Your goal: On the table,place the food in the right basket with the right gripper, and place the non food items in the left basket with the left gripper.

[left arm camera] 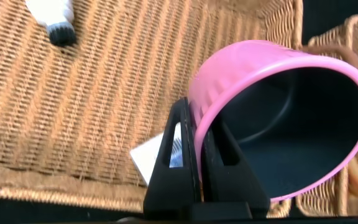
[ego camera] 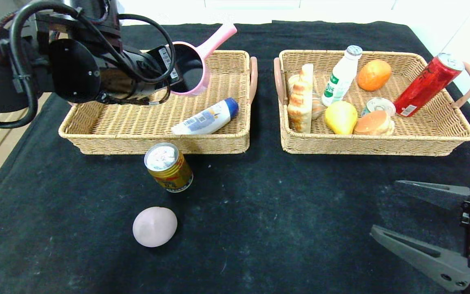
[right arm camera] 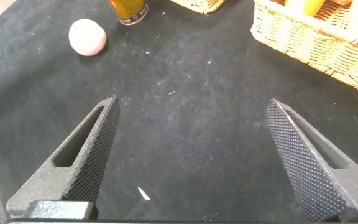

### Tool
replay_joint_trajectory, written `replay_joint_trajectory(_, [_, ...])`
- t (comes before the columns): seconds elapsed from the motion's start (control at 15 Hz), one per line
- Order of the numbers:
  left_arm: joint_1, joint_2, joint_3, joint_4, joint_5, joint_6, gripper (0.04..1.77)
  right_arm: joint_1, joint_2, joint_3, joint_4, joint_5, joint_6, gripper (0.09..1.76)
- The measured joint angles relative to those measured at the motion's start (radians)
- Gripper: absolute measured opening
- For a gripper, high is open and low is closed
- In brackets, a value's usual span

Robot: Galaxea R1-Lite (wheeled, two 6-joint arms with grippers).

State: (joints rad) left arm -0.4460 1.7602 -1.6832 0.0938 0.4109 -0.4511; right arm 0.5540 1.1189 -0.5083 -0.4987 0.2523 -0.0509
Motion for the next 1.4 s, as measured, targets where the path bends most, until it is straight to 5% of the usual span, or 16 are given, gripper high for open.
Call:
replay_joint_trajectory(0.87, [0.074,0.121,-0.072,0.000,-0.028,-0.006,0.16,-0.002,-0.010,-0.002,-0.001,-0.001,0.000,1.71])
replay_joint_trajectory(1.13, [0.075,0.124,-0.070,0.002,-0.027,-0.003,0.79,-0.002,-0.011,-0.001,-0.001,-0.001,0.000,1.71])
replay_joint_trajectory(1.4, [0.075,0.120,-0.068,0.018,-0.027,0.002,1.16,-0.002,-0.012,-0.001,-0.001,-0.001,0.000,1.71])
